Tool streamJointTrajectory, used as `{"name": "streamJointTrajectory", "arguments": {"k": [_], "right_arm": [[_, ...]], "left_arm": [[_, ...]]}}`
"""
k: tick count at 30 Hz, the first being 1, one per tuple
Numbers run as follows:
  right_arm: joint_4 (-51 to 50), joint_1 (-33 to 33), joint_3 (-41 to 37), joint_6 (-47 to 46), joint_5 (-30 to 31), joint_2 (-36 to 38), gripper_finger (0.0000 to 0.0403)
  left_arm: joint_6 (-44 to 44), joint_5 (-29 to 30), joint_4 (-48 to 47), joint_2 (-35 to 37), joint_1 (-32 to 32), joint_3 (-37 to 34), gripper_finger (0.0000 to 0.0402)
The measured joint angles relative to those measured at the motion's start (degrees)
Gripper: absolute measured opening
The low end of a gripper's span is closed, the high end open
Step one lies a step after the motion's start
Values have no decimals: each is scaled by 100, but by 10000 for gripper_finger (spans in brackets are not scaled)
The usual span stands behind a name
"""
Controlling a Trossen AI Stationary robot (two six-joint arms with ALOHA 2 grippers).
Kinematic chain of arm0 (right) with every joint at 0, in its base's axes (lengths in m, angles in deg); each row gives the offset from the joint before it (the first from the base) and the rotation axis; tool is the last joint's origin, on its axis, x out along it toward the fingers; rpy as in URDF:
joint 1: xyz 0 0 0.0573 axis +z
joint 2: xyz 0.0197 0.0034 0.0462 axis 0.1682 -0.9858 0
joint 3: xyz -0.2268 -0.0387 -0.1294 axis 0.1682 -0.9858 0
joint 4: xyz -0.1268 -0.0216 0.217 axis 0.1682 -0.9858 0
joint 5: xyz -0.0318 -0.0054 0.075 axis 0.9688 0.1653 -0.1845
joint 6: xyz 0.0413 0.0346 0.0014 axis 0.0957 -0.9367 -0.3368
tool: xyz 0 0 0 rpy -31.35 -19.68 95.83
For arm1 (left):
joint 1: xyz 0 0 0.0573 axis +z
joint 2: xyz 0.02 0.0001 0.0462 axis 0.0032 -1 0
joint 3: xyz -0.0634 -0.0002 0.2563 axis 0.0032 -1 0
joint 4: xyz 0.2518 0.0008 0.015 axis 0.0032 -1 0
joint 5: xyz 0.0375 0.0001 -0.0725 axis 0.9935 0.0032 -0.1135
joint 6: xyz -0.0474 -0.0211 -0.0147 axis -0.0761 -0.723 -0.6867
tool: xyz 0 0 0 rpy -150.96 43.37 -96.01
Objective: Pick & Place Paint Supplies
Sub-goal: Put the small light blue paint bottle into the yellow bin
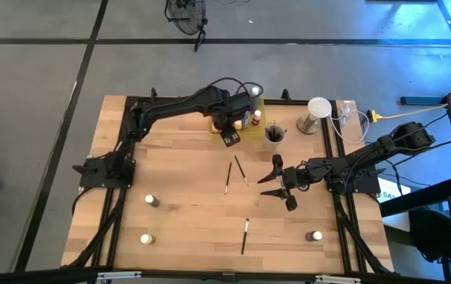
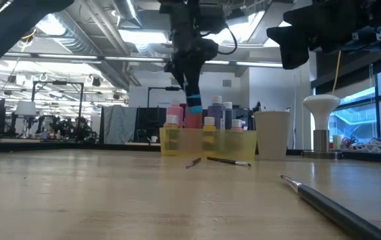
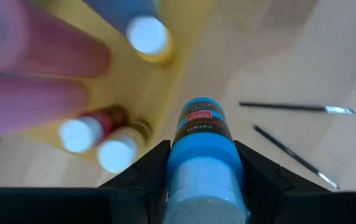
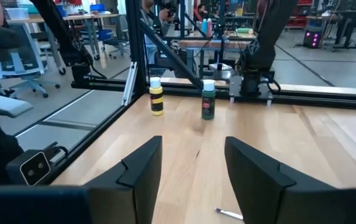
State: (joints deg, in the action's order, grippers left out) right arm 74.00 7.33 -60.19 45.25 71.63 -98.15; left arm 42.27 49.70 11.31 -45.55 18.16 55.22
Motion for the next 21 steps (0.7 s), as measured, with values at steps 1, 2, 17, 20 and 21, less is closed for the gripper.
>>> {"name": "streamJointTrajectory", "arguments": {"k": [1, 2, 17, 20, 21], "right_arm": [[-2, 1, 0, 0, -24, 0, 174], [-4, 0, 0, 0, -60, 0, 171], [-365, 2, 0, -42, -338, 0, 160], [-354, 1, 0, -42, -338, 0, 160], [-354, 0, 0, -39, -338, 0, 160]], "left_arm": [[-3, 35, 2, -30, 37, 65, 141], [-30, 61, 6, -44, 81, 115, 141], [-20, 46, 361, -230, 621, 274, 141], [-16, 47, 412, -299, 627, 282, 141], [-5, 30, 430, -330, 625, 282, 141]]}}
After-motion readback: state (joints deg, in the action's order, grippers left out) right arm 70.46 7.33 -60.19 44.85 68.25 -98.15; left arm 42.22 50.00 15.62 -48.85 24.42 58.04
